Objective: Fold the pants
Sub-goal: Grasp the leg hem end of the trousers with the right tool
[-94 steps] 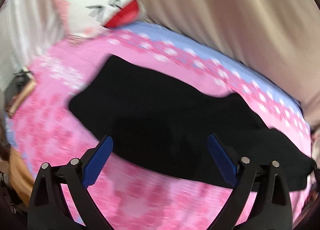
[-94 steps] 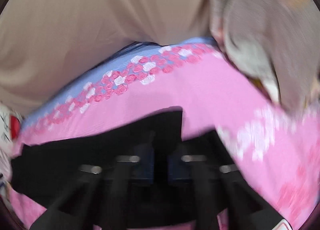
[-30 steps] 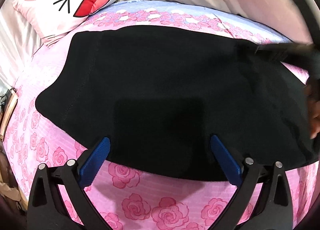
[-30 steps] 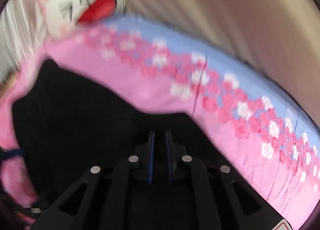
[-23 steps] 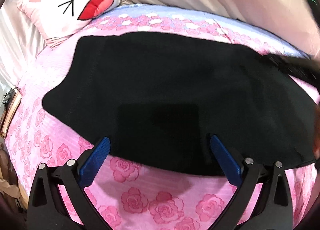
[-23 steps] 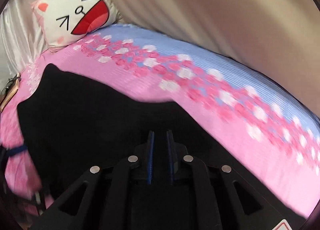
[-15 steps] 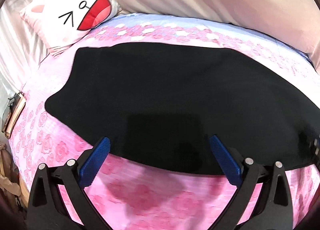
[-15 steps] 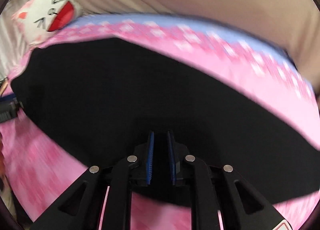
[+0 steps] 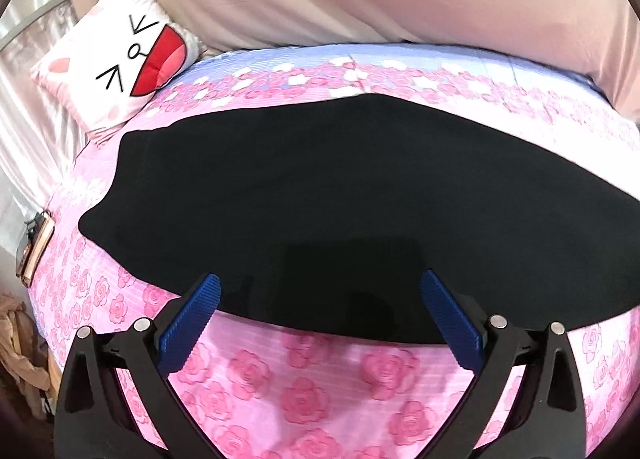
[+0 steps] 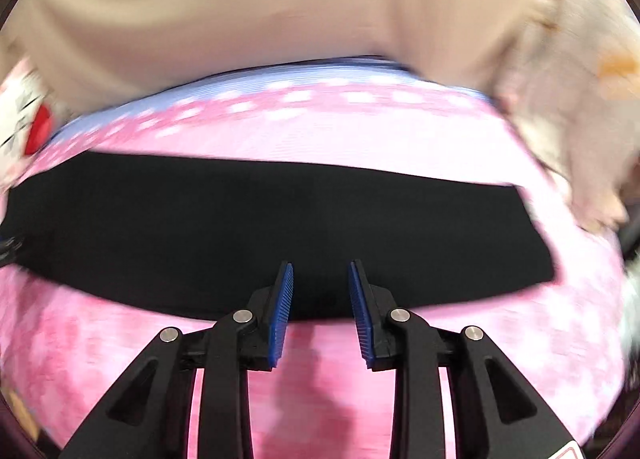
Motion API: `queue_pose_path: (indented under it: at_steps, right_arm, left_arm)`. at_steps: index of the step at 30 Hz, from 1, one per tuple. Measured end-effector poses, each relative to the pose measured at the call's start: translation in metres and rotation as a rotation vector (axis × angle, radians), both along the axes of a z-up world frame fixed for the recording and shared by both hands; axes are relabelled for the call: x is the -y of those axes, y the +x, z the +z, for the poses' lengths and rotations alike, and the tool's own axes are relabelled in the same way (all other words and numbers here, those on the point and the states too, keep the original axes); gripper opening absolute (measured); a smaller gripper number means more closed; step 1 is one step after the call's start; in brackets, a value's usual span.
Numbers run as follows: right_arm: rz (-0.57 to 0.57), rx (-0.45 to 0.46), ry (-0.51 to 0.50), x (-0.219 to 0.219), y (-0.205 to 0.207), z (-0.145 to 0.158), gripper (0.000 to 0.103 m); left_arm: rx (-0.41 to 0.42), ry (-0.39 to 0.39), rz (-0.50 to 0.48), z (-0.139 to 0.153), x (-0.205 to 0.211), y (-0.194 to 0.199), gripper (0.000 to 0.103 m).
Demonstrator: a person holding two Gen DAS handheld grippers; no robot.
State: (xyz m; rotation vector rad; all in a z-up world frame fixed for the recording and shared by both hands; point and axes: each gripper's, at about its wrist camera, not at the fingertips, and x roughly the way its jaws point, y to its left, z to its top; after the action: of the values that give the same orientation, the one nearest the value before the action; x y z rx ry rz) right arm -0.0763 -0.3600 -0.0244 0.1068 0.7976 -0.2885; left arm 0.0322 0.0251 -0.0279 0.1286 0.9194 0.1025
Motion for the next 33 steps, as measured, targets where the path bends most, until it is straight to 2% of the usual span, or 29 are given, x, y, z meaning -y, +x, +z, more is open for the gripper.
queue_pose_path:
  at_steps: [5, 8, 11, 15, 17, 18, 19, 21, 26, 28, 29, 31, 32, 33]
  right_arm:
    - [-0.213, 0.008, 0.001, 0.086, -0.036, -0.002, 0.028]
    - [-0.269, -0.001, 0.001, 0.126, -0.046, -0.003, 0.028]
    - [-0.265, 0.0, 0.053, 0.161, -0.033, -0.008, 0.028]
    - [-0.265, -0.05, 0.072, 0.186, -0.011, -0.027, 0.028]
    - [-0.253, -0.045, 0.096, 0.189, -0.007, -0.033, 0.029]
    - [-0.242, -0.047, 0.099, 0.188, -0.005, -0.033, 0.027]
    - [-0.225, -0.048, 0.093, 0.187, -0.004, -0.032, 0.014]
    - [-0.203, -0.047, 0.097, 0.188, 0.0, -0.029, 0.009]
    - [-0.2, 0.033, 0.033, 0.195, -0.004, 0.002, 0.006]
    - [-0.212, -0.049, 0.04, 0.207, 0.008, -0.019, 0.005]
    - [-0.232, -0.075, 0.026, 0.212, 0.011, -0.035, 0.006]
    - [-0.226, -0.054, 0.041, 0.209, 0.006, -0.029, 0.011]
    - [-0.234, -0.045, 0.049, 0.207, 0.002, -0.023, 0.017]
    - [-0.25, -0.012, 0.05, 0.204, -0.004, -0.013, 0.033]
  left_arm:
    - [0.013, 0.013, -0.024, 0.002, 0.02, -0.007, 0.098]
    - [0.033, 0.005, -0.036, 0.005, 0.032, -0.014, 0.098]
    - [0.036, 0.008, -0.062, 0.006, 0.047, -0.018, 0.098]
    - [0.021, 0.034, -0.079, 0.003, 0.062, -0.019, 0.098]
    - [0.019, 0.048, -0.077, 0.003, 0.066, -0.018, 0.098]
    - [0.019, 0.053, -0.075, 0.003, 0.067, -0.017, 0.098]
    - [0.018, 0.055, -0.073, 0.003, 0.068, -0.016, 0.098]
    - [0.011, 0.059, -0.066, 0.001, 0.07, -0.012, 0.098]
    - [0.015, 0.064, -0.066, 0.002, 0.078, -0.007, 0.098]
    - [0.015, 0.059, -0.073, 0.002, 0.08, -0.008, 0.098]
    - [0.013, 0.057, -0.076, 0.002, 0.081, -0.008, 0.098]
    - [0.007, 0.062, -0.078, 0.0, 0.082, -0.009, 0.098]
    - [0.007, 0.066, -0.076, 0.0, 0.082, -0.009, 0.098]
    - [0.006, 0.065, -0.078, 0.0, 0.081, -0.009, 0.098]
